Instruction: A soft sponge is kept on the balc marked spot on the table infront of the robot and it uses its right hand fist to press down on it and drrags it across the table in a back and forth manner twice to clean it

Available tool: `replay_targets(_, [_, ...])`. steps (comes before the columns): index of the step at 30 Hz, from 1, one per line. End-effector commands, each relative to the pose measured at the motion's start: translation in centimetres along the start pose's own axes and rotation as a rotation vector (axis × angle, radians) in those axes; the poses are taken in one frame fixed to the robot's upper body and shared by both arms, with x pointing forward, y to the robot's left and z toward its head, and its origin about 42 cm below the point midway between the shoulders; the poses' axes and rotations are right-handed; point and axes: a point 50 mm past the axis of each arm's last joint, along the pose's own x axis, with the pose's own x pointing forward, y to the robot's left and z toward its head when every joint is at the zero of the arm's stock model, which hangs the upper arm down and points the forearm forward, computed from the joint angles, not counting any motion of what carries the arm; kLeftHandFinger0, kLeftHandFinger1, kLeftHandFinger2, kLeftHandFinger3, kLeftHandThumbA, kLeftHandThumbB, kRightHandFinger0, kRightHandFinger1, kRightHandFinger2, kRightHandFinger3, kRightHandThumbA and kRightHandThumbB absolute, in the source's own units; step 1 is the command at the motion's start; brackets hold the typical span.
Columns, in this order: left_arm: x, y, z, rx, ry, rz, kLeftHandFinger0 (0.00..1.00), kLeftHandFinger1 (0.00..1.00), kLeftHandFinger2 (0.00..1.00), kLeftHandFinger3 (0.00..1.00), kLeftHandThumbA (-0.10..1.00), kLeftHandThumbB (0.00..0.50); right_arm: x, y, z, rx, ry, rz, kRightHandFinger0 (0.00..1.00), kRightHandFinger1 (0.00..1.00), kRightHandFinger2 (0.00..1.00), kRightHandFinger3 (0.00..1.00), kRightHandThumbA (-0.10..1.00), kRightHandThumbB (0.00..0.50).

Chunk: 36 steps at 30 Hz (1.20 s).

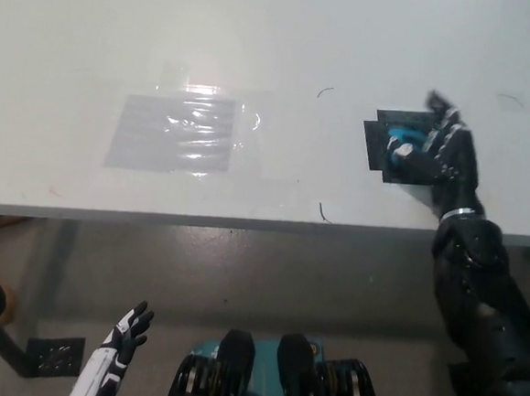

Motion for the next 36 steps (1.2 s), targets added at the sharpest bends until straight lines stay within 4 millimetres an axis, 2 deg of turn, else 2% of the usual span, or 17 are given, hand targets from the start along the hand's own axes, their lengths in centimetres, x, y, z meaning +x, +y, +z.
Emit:
replay_targets(1, [0.9, 0.5, 0.9, 0.029, -0.056, -0.023, 1.00, 1.00, 1.00, 1.00, 1.00, 0.183, -0.1, 0.9, 19.4, 0.078, -0.565, 0.223, 1.00, 1.00, 1.00, 1.00, 1.00, 0.318])
replay_targets(2, [0.9, 0.5, 0.8, 0.028, -0.056, -0.024, 1.00, 1.00, 1.00, 1.00, 1.00, 0.184, -1.2, 1.2, 22.1, 0.080, -0.625, 0.249, 1.00, 1.00, 1.00, 1.00, 1.00, 0.354])
replay_targets(5, [1.0, 0.5, 0.7, 0.031, -0.055, -0.027, 1.00, 1.00, 1.00, 1.00, 1.00, 0.185, -6.3, 2.5, 29.8, 0.120, -0.854, 0.378, 1.00, 1.00, 1.00, 1.00, 1.00, 0.361])
replay_targets(6, [0.9, 0.5, 0.7, 0.037, -0.051, -0.027, 1.00, 1.00, 1.00, 1.00, 1.00, 0.188, -7.8, 2.6, 30.9, 0.122, -0.894, 0.393, 1.00, 1.00, 1.00, 1.00, 1.00, 0.381])
replay_targets(9, [1.0, 0.5, 0.8, 0.040, -0.048, -0.034, 1.00, 1.00, 1.00, 1.00, 1.00, 0.193, -12.4, 2.9, 33.0, 0.114, -1.015, 0.465, 1.00, 1.00, 1.00, 1.00, 1.00, 0.393])
replay_targets(14, [1.6, 0.7, 0.9, 0.040, -0.058, -0.050, 1.00, 1.00, 1.00, 1.00, 1.00, 0.200, -19.3, 3.1, 32.6, 0.081, -1.129, 0.546, 1.00, 1.00, 1.00, 1.00, 1.00, 0.411])
replay_targets(17, [1.9, 0.7, 0.9, 0.047, -0.065, -0.048, 1.00, 1.00, 1.00, 1.00, 1.00, 0.206, -24.0, 3.4, 30.9, 0.113, -1.143, 0.622, 1.00, 1.00, 1.00, 1.00, 1.00, 0.451])
replay_targets(19, [2.0, 0.8, 1.0, 0.052, -0.066, -0.053, 1.00, 1.00, 1.00, 1.00, 1.00, 0.199, -26.1, 3.4, 29.5, 0.118, -1.133, 0.641, 1.00, 1.00, 1.00, 1.00, 1.00, 0.414])
replay_targets(22, [2.0, 0.8, 1.0, 0.052, -0.063, -0.053, 1.00, 1.00, 1.00, 1.00, 1.00, 0.198, -29.2, 3.3, 25.8, 0.143, -1.089, 0.632, 1.00, 1.00, 1.00, 1.00, 0.88, 0.436])
replay_targets(24, [2.6, 1.0, 1.3, 0.056, -0.071, -0.060, 1.00, 1.00, 1.00, 1.00, 1.00, 0.197, -31.4, 3.0, 23.4, 0.139, -1.060, 0.629, 1.00, 1.00, 1.00, 1.00, 0.94, 0.365])
replay_targets(26, [2.9, 0.9, 1.3, 0.039, -0.073, -0.056, 1.00, 1.00, 1.00, 1.00, 1.00, 0.192, -32.8, 2.7, 22.1, 0.067, -1.060, 0.631, 1.00, 1.00, 1.00, 1.00, 1.00, 0.416])
replay_targets(28, [3.0, 0.9, 1.2, 0.019, -0.073, -0.050, 1.00, 1.00, 1.00, 1.00, 1.00, 0.170, -33.4, 2.3, 21.4, -0.036, -1.072, 0.625, 1.00, 1.00, 1.00, 1.00, 1.00, 0.448])
replay_targets(29, [3.1, 0.9, 1.2, 0.009, -0.076, -0.047, 1.00, 1.00, 1.00, 1.00, 1.00, 0.155, -33.7, 2.1, 20.6, -0.001, -1.031, 0.652, 1.00, 1.00, 1.00, 1.00, 0.92, 0.416])
replay_targets(30, [3.1, 0.9, 1.2, 0.003, -0.078, -0.045, 1.00, 1.00, 1.00, 1.00, 1.00, 0.133, -33.7, 1.9, 19.6, 0.028, -0.997, 0.666, 1.00, 1.00, 1.00, 1.00, 1.00, 0.386])
replay_targets(32, [3.0, 0.9, 1.1, -0.013, -0.076, -0.040, 1.00, 1.00, 1.00, 1.00, 1.00, 0.121, -33.9, 1.3, 18.1, 0.001, -0.933, 0.641, 1.00, 1.00, 1.00, 1.00, 1.00, 0.397])
replay_targets(34, [2.9, 0.7, 1.0, -0.028, -0.075, -0.037, 1.00, 1.00, 1.00, 1.00, 1.00, 0.101, -34.8, 0.2, 14.8, 0.059, -0.756, 0.575, 1.00, 1.00, 1.00, 1.00, 1.00, 0.420])
replay_targets(36, [2.7, 0.5, 0.9, -0.043, -0.071, -0.035, 1.00, 1.00, 1.00, 1.00, 1.00, 0.095, -35.2, -0.9, 12.0, 0.089, -0.579, 0.502, 1.00, 1.00, 1.00, 1.00, 1.00, 0.396])
